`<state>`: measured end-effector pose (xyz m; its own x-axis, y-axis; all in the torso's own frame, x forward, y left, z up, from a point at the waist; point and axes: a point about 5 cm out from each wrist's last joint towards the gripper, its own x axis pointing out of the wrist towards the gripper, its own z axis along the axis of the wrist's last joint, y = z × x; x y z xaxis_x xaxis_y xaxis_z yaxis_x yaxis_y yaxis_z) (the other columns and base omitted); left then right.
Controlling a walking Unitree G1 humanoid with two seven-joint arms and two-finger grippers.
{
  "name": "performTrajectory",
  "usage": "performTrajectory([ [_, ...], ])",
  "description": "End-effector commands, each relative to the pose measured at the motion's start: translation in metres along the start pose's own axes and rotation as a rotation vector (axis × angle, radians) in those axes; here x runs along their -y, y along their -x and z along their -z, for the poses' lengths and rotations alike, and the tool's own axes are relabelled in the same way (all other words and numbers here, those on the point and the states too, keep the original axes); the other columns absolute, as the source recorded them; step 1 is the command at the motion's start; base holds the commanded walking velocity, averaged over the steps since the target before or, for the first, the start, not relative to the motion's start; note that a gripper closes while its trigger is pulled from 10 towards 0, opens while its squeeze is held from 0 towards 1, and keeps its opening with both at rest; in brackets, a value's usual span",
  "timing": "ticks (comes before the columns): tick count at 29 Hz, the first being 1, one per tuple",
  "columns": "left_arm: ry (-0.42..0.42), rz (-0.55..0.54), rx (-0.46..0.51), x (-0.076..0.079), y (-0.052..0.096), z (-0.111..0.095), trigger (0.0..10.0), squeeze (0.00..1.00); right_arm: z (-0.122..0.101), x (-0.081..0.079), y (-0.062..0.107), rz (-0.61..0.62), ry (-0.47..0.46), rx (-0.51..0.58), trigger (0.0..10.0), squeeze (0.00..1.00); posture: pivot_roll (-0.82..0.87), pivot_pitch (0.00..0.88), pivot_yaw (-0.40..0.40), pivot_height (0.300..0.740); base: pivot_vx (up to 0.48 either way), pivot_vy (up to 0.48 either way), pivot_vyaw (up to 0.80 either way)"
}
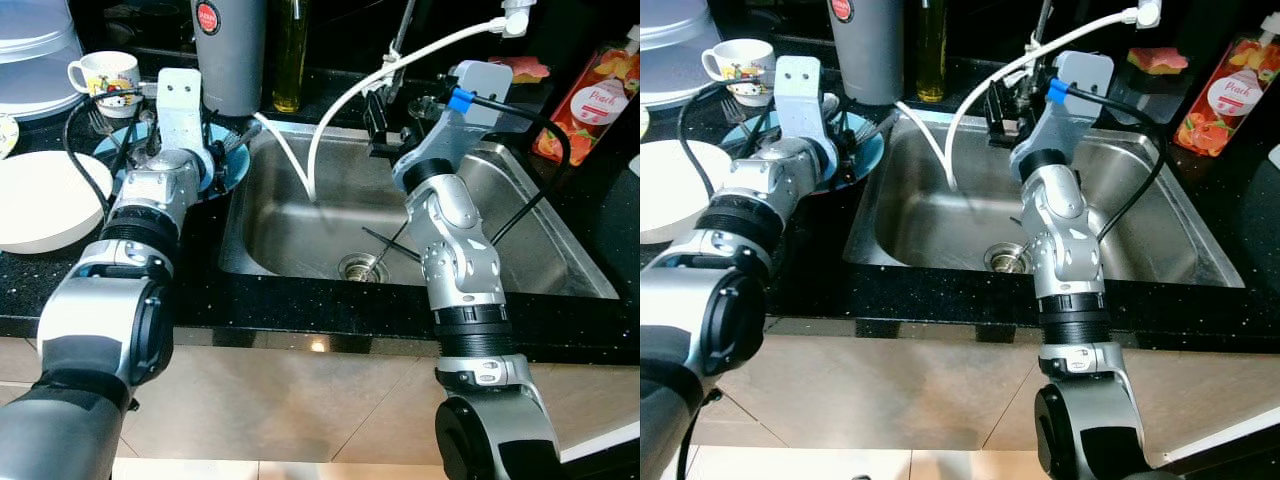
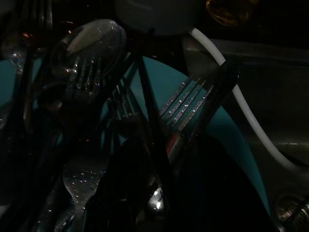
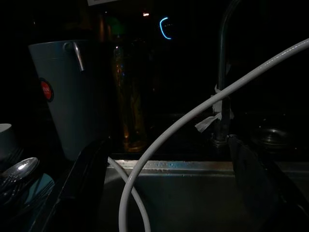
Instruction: Kitchen organization
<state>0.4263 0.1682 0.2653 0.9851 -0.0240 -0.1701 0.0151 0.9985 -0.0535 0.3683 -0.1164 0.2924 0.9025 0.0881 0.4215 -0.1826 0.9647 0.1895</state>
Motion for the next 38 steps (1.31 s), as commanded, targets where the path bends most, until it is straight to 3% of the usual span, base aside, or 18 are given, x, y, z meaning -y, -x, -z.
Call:
performTrajectory([
  [1, 0.022, 0.012, -0.045, 0.004, -0.001, 0.005, 9.9, 0.0, -0.003, -0.001, 0.002, -0.004, -0.002, 0.007, 10.0, 0.0, 0.21, 0.052, -0.082, 0.74, 0.0, 0.0, 0.0],
  [5, 0.04, -0.004, -0.092, 0.0, -0.001, 0.011, 9.4, 0.0, -0.003, -0.001, 0.002, 0.0, -0.005, 0.006, 10.0, 0.0, 0.21, 0.053, -0.078, 0.74, 0.0, 0.0, 0.0],
  [6, 0.054, -0.005, -0.101, 0.0, -0.001, 0.012, 8.6, 0.0, -0.003, -0.001, 0.002, 0.001, -0.006, 0.006, 10.0, 0.0, 0.21, 0.053, -0.076, 0.74, 0.0, 0.0, 0.0],
  [7, 0.054, -0.005, -0.101, 0.0, -0.001, 0.012, 8.6, 0.0, -0.003, -0.001, 0.002, 0.001, -0.006, 0.006, 10.0, 0.0, 0.21, 0.053, -0.076, 0.74, 0.0, 0.0, 0.0],
  [8, 0.073, -0.007, -0.115, -0.001, -0.001, 0.014, 6.9, 0.0, -0.003, 0.0, 0.002, 0.002, -0.006, 0.005, 10.0, 0.0, 0.21, 0.054, -0.076, 0.74, 0.0, 0.0, 0.0],
  [10, 0.079, -0.009, -0.121, -0.001, -0.001, 0.015, 6.7, 0.0, -0.003, 0.0, 0.002, 0.003, -0.007, 0.004, 10.0, 0.0, 0.21, 0.054, -0.077, 0.74, 0.0, 0.0, 0.0],
  [12, 0.095, -0.009, -0.131, -0.001, -0.001, 0.016, 3.1, 0.0, -0.003, 0.0, 0.002, 0.003, -0.007, 0.003, 10.0, 0.0, 0.21, 0.054, -0.077, 0.74, 0.0, 0.0, 0.0],
  [13, 0.095, -0.009, -0.131, -0.001, -0.001, 0.016, 3.1, 0.0, -0.003, 0.0, 0.002, 0.003, -0.007, 0.003, 10.0, 0.0, 0.21, 0.054, -0.077, 0.74, 0.0, 0.0, 0.0],
  [14, 0.098, -0.011, -0.132, -0.002, -0.001, 0.016, 2.5, 0.0, -0.003, 0.0, 0.003, 0.004, -0.007, 0.002, 10.0, 0.0, 0.21, 0.055, -0.078, 0.74, 0.0, 0.0, 0.0],
  [15, 0.104, -0.014, -0.135, -0.003, -0.001, 0.017, 0.0, 0.0, -0.003, 0.0, 0.003, 0.004, -0.008, 0.001, 10.0, 0.0, 0.21, 0.055, -0.079, 0.74, 0.0, 0.0, 0.0],
  [27, 0.109, -0.02, -0.128, -0.003, -0.001, 0.015, 0.0, 0.0, -0.002, 0.001, 0.003, 0.01, -0.02, -0.005, 10.0, 0.0, 0.21, 0.056, -0.077, 0.74, 0.0, 0.0, 0.0],
  [30, 0.082, -0.021, -0.087, -0.003, -0.001, 0.01, 0.0, 0.0, -0.001, 0.001, 0.003, 0.008, -0.02, -0.007, 10.0, 0.0, 0.21, 0.057, -0.08, 0.74, 0.0, 0.0, 0.0],
  [32, 0.063, -0.012, 0.0, -0.001, 0.0, -0.003, 0.0, 0.0, -0.001, 0.0, 0.003, 0.006, -0.021, -0.008, 10.0, 0.0, 0.21, 0.057, -0.078, 0.74, 0.0, 0.0, 0.0],
  [33, 0.047, -0.006, 0.047, 0.0, 0.0, -0.01, 3.8, 0.0, -0.001, 0.0, 0.003, 0.006, -0.021, -0.007, 10.0, 0.0, 0.21, 0.057, -0.077, 0.74, 0.0, 0.0, 0.0],
  [34, 0.047, -0.006, 0.047, 0.0, 0.0, -0.01, 3.8, 0.0, -0.001, 0.0, 0.003, 0.006, -0.021, -0.007, 10.0, 0.0, 0.21, 0.057, -0.077, 0.74, 0.0, 0.0, 0.0],
  [35, 0.048, 0.002, 0.088, 0.002, 0.001, -0.017, 10.0, 0.0, -0.002, 0.0, 0.003, 0.006, -0.022, -0.006, 10.0, 0.0, 0.21, 0.056, -0.076, 0.74, 0.0, 0.0, 0.0],
  [38, 0.029, 0.044, 0.155, 0.008, 0.002, -0.027, 10.0, 0.0, -0.002, 0.0, 0.003, 0.007, -0.023, -0.004, 10.0, 0.0, 0.21, 0.056, -0.076, 0.74, 0.0, 0.0, 0.0],
])
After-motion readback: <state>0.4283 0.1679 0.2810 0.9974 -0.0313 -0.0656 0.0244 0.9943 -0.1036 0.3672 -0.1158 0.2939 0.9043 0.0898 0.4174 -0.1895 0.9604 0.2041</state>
